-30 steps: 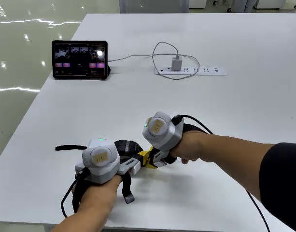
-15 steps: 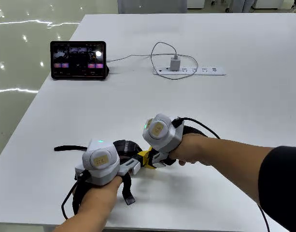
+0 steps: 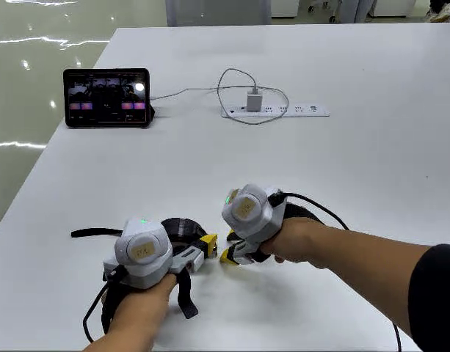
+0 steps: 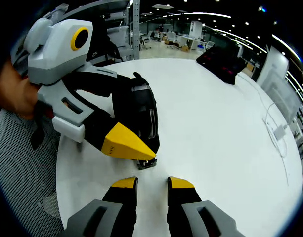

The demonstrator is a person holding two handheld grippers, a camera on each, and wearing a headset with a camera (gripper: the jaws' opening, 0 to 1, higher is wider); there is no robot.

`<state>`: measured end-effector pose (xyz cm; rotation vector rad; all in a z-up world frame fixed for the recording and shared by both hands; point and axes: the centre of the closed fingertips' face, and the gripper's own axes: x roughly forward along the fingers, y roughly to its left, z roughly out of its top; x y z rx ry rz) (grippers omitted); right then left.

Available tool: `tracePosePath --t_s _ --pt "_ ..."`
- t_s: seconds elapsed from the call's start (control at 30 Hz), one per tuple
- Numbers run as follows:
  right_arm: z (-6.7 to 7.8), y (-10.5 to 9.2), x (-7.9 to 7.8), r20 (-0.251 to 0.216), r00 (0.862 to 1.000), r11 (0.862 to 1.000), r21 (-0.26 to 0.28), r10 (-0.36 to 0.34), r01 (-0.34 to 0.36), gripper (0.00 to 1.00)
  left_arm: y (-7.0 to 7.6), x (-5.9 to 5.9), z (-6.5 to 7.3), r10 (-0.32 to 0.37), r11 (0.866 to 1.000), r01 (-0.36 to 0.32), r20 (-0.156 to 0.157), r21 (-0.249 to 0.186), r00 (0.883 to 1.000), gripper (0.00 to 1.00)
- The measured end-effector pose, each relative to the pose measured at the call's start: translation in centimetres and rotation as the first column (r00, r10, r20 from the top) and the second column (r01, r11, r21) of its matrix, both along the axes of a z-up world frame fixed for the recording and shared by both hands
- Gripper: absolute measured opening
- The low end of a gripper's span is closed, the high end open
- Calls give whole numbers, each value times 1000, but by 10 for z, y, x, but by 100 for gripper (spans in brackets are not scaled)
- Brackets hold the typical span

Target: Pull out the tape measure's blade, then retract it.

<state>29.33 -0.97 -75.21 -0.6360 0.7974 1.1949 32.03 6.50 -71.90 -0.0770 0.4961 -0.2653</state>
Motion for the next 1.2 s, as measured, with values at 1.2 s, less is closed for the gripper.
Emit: tracePosePath --t_s 1.2 --pt "23 -142 -16 72 952 945 162 -298 283 37 26 -43 6 -414 903 424 -120 71 902 99"
